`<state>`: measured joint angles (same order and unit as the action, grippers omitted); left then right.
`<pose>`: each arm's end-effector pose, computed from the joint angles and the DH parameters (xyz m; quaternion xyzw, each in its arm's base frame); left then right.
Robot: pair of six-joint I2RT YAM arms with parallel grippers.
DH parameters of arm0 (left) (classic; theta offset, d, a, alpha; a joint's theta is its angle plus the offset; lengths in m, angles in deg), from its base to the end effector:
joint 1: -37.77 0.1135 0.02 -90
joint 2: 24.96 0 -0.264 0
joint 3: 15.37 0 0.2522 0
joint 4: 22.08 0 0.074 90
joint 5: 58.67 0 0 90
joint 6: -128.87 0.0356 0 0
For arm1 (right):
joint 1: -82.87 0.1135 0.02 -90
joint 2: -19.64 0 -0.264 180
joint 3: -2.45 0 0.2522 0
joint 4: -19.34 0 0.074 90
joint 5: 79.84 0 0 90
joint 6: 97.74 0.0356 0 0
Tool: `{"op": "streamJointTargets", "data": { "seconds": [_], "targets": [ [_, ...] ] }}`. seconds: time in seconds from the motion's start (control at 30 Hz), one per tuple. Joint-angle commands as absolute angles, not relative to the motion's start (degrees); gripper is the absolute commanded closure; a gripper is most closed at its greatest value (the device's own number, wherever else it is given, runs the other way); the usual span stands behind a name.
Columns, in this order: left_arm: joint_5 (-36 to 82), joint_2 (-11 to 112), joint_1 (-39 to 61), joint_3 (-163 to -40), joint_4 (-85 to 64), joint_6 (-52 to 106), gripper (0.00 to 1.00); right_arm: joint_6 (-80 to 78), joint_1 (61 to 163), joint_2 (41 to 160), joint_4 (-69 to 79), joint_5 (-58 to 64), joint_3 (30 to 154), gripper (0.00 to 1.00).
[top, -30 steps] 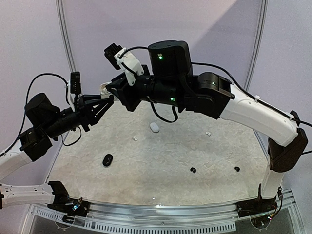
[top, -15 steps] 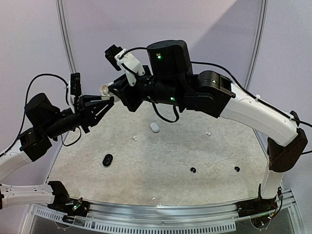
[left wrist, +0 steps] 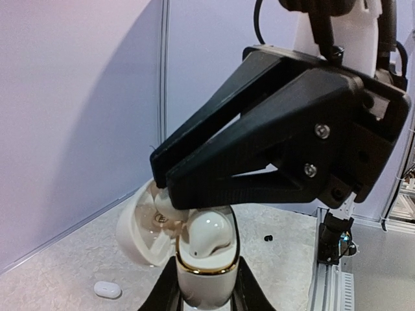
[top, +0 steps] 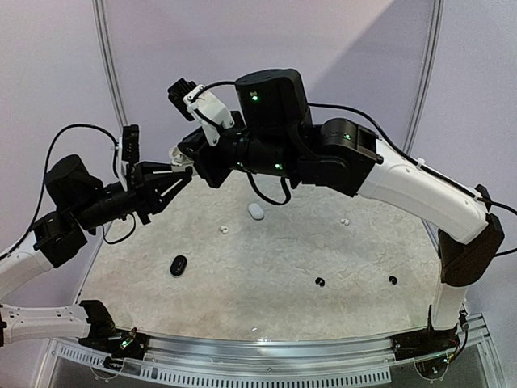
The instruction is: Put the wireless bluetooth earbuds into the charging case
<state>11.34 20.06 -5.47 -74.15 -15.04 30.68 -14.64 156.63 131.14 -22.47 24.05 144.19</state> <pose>0.1265 -0.1356 0.3728 0.3207 0.5849 -0.4232 0.6131 0.1315 0.4210 0.4644 -0.4395 0.6358 0.2676 0.5754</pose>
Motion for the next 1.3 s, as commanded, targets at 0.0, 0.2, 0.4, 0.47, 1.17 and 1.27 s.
{"op": "streamJointTargets", "data": {
  "seconds": [0.0, 0.2, 0.4, 0.47, 1.17, 1.27],
  "targets": [
    [10.4, 19.2, -6.6, -74.4, -18.9, 30.1, 1.0, -14.4, 156.7, 131.3, -28.5, 22.1, 143.9, 0.91],
    [7.9, 18.9, -6.5, -74.1, -20.2, 30.1, 1.0, -11.5, 155.0, 128.7, -28.1, 15.3, 141.0, 0.88],
    [5.2, 18.6, -6.5, -74.1, -21.5, 30.1, 1.0, -11.7, 154.6, 127.6, -28.8, 13.8, 140.4, 0.83],
    [4.7, 18.8, -6.5, -74.2, -21.9, 30.3, 1.0, -11.5, 154.6, 127.6, -29.0, 13.5, 140.4, 0.83],
    [8.1, 18.4, -6.2, -73.8, -20.7, 30.3, 1.0, -10.4, 154.5, 125.3, -25.3, 15.6, 138.3, 0.99],
    [10.0, 18.5, -6.0, -73.5, -19.4, 30.8, 1.0, -9.5, 154.1, 123.1, -20.7, 15.6, 135.4, 1.0]
  ]
}}
